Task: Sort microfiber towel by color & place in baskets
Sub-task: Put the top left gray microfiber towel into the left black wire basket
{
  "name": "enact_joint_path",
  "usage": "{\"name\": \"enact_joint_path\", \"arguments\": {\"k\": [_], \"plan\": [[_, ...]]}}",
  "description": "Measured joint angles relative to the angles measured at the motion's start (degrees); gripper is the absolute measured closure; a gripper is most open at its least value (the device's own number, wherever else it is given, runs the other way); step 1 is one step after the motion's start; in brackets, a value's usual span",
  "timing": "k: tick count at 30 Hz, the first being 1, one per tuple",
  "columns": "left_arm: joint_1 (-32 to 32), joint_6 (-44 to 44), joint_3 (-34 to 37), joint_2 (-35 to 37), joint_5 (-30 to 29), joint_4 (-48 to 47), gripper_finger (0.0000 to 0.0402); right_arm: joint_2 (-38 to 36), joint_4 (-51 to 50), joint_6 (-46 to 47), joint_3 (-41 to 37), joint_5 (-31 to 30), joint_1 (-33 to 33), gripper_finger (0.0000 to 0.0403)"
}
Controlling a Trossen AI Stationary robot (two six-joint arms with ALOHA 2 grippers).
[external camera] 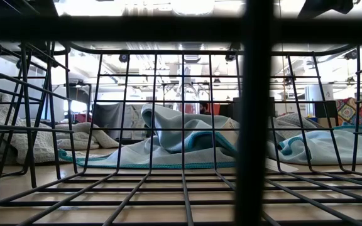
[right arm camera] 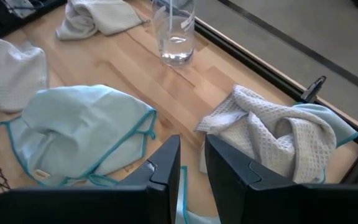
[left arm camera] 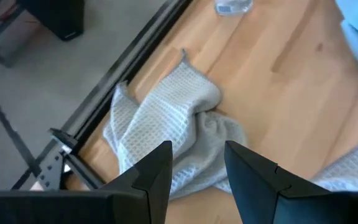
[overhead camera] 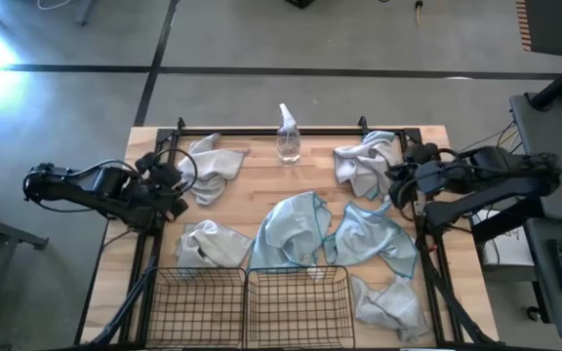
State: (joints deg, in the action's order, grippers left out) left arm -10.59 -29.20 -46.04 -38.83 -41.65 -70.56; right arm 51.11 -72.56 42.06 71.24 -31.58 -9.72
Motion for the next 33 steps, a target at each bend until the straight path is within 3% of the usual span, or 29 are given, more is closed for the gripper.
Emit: {"name": "enact_joint_path", "arguments": {"k": [5,12,17,26,33], "plan": [[0.0,4.59,0.24,0.09,3.65,2.68,0.0269,2.11,1.43,0.0,-0.02,0.05,0.02,0.0335],[0.33,9.44,0.33,0.14,3.6,4.06,0.0269,4.3,1.21,-0.07,0.38,-0.02,0.02,0.0335],[4.08,9.99,0.56,0.22,3.43,4.09,0.0269,4.54,0.86,-0.79,0.33,-0.04,0.02,0.0335],[19.87,20.04,1.82,-0.29,8.37,9.09,0.0269,4.49,0.88,-0.64,0.33,-0.1,0.02,0.0335],[37.25,32.46,3.65,-7.56,24.34,17.05,0.0269,4.51,0.88,0.79,0.33,-0.08,0.02,0.0335]]}}
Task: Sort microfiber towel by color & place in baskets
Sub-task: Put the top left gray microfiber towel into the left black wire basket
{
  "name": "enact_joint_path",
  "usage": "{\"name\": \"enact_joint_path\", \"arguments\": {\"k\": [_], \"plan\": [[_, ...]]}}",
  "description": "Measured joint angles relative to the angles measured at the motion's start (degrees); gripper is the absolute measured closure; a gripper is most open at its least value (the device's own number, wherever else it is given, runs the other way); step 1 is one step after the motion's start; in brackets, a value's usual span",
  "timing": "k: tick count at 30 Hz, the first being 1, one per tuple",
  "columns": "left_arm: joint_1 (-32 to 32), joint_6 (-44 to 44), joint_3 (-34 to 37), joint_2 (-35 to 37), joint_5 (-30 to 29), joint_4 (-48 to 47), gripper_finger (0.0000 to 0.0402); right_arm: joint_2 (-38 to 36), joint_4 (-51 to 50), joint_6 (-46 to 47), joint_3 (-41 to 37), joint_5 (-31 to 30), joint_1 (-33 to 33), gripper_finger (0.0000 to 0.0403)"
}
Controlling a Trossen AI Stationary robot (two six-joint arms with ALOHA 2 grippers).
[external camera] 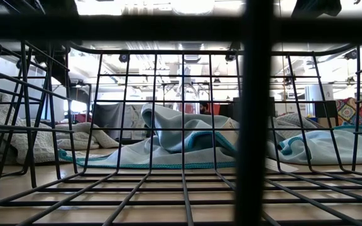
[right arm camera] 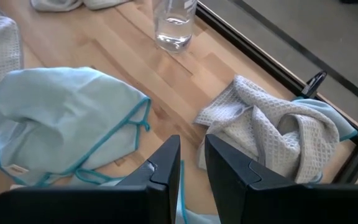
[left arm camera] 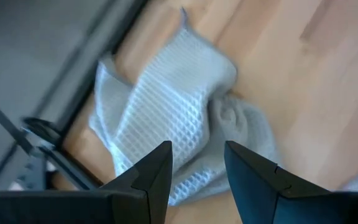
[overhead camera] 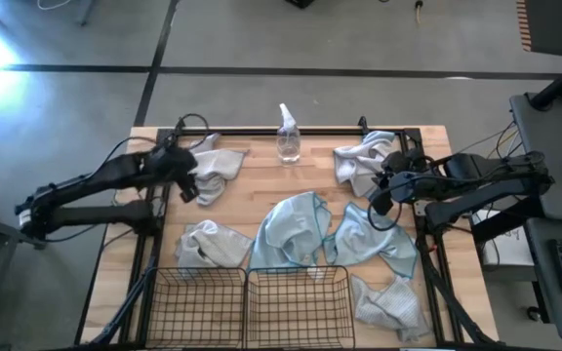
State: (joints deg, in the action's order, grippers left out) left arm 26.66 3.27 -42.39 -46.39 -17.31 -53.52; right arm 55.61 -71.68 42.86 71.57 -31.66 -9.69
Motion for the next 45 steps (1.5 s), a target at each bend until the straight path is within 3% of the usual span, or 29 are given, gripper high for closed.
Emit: {"name": "enact_joint_path", "arguments": {"k": [4,12,24,32,37,45], "plan": [[5.37,3.1,-0.09,-5.09,3.35,0.64,0.0269,0.0,0.0,0.04,0.0,0.0,0.0,0.0335],[6.35,6.39,-0.85,-11.72,11.76,10.57,0.0269,0.0,-0.04,0.02,0.0,0.2,0.0,0.0335],[6.41,4.18,-0.85,-24.94,12.01,16.83,0.0269,-0.09,-0.18,-2.98,0.0,3.69,0.0,0.0335],[7.46,3.11,-1.09,-29.79,11.97,17.55,0.0269,-0.11,-0.2,-2.91,0.0,3.74,-0.02,0.0335],[8.71,3.08,-1.09,-30.78,10.33,17.69,0.0269,-0.11,-0.09,-2.35,0.01,3.76,-0.01,0.0335],[8.73,2.29,-1.09,-30.47,-0.6,17.55,0.0269,-0.11,0.06,-2.32,0.01,3.76,0.0,0.0335]]}}
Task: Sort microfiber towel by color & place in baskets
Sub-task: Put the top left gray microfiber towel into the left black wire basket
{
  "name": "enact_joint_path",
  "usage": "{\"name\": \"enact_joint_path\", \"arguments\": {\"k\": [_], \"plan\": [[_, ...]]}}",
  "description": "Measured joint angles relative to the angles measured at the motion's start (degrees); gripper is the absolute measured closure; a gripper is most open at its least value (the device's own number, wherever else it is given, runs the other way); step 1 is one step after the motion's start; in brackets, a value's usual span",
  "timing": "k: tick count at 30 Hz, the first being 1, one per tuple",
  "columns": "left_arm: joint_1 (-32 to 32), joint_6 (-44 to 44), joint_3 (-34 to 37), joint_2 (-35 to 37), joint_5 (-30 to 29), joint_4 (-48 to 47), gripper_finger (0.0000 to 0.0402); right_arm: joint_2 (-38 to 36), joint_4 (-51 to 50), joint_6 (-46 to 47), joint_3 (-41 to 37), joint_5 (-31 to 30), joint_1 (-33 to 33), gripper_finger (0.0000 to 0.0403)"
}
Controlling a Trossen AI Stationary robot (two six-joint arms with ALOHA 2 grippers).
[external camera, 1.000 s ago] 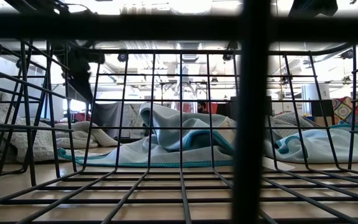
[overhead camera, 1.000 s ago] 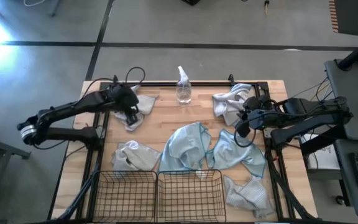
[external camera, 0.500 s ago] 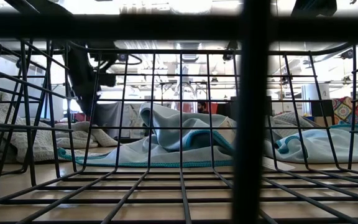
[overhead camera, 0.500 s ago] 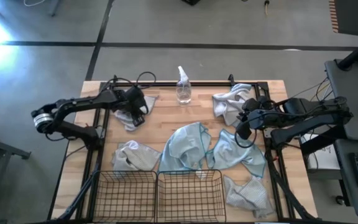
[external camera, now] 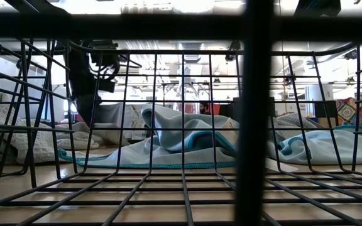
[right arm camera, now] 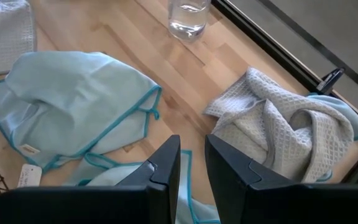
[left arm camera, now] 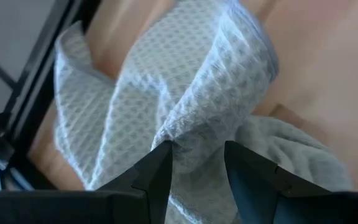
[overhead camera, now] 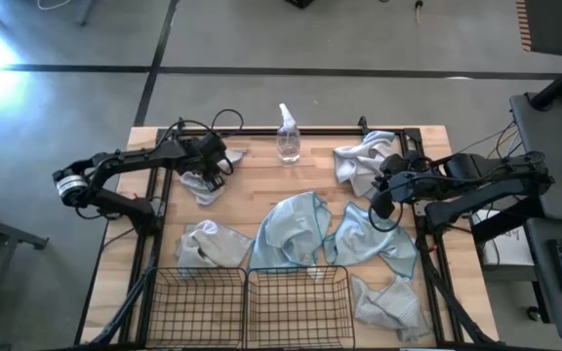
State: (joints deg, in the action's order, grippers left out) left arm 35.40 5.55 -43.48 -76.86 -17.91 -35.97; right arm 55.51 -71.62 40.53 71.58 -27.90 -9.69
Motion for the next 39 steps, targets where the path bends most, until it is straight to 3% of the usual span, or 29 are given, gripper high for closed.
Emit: {"name": "enact_joint_path", "arguments": {"k": [7,13,17,21,30,39], "plan": [[0.09,-1.61,0.0,-0.45,-1.05,0.0,0.0269,0.0,0.46,0.48,-0.01,0.0,-0.02,0.0335],[1.16,-1.12,0.04,-5.58,-1.28,0.02,0.0269,0.0,0.46,3.41,0.0,0.93,0.0,0.0335],[1.42,-0.46,-1.01,-9.32,-6.93,0.25,0.0269,0.07,0.48,3.43,-0.01,1.44,-0.02,0.0335],[1.56,-0.34,-3.26,-11.85,-8.46,-0.37,0.0269,0.07,0.47,3.42,-0.01,1.48,-0.02,0.0335],[1.84,-2.08,-7.45,-15.3,-8.43,-3.07,0.0269,0.07,0.46,3.41,0.0,1.52,-0.02,0.0335],[1.79,-3.34,-11.65,-16.13,-2.75,-14.27,0.0269,0.07,0.38,3.36,-0.01,2.54,-0.02,0.0335]]}}
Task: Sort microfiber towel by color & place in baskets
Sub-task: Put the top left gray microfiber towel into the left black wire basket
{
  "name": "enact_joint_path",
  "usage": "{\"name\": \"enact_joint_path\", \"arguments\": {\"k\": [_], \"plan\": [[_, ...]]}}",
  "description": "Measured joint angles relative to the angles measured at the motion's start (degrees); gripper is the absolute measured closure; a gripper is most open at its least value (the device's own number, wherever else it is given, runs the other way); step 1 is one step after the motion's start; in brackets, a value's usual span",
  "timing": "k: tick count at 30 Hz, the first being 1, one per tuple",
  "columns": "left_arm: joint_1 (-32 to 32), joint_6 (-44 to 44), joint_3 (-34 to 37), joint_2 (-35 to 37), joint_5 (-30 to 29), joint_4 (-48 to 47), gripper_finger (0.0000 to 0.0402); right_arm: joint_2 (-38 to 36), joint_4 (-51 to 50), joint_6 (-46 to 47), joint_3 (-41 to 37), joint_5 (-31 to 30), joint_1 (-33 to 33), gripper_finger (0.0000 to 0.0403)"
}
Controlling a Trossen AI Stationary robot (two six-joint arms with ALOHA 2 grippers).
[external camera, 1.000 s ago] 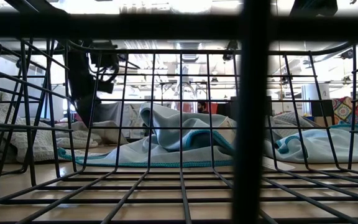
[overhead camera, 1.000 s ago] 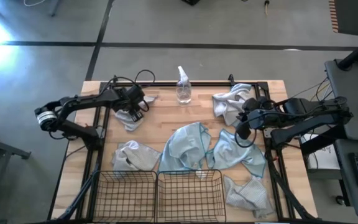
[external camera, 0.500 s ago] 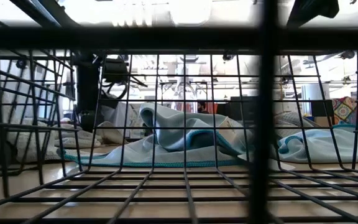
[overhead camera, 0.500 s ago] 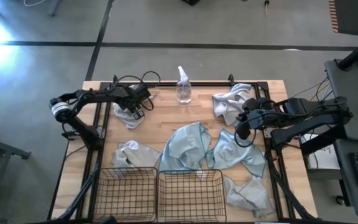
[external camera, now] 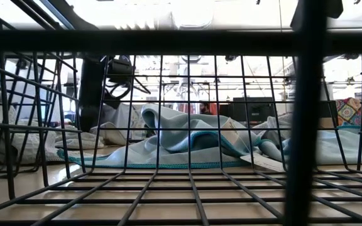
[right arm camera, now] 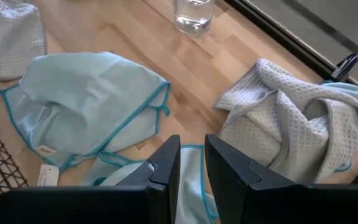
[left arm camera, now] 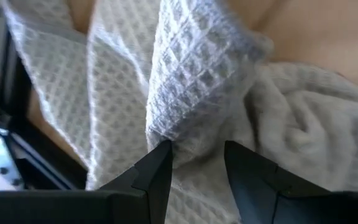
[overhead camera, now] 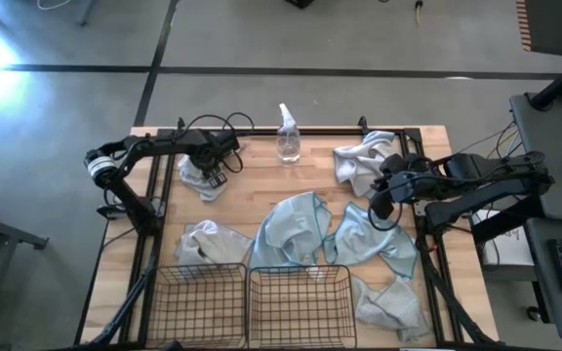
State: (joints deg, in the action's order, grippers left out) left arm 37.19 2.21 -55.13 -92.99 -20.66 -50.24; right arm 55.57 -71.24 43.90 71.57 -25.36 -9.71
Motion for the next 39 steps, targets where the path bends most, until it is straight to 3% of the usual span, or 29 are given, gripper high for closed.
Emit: {"name": "enact_joint_path", "arguments": {"k": [39], "plan": [[0.0,-4.28,-0.75,0.26,2.29,-1.98,0.0269,0.0,-0.26,-0.52,0.01,0.35,0.0,0.0335]]}}
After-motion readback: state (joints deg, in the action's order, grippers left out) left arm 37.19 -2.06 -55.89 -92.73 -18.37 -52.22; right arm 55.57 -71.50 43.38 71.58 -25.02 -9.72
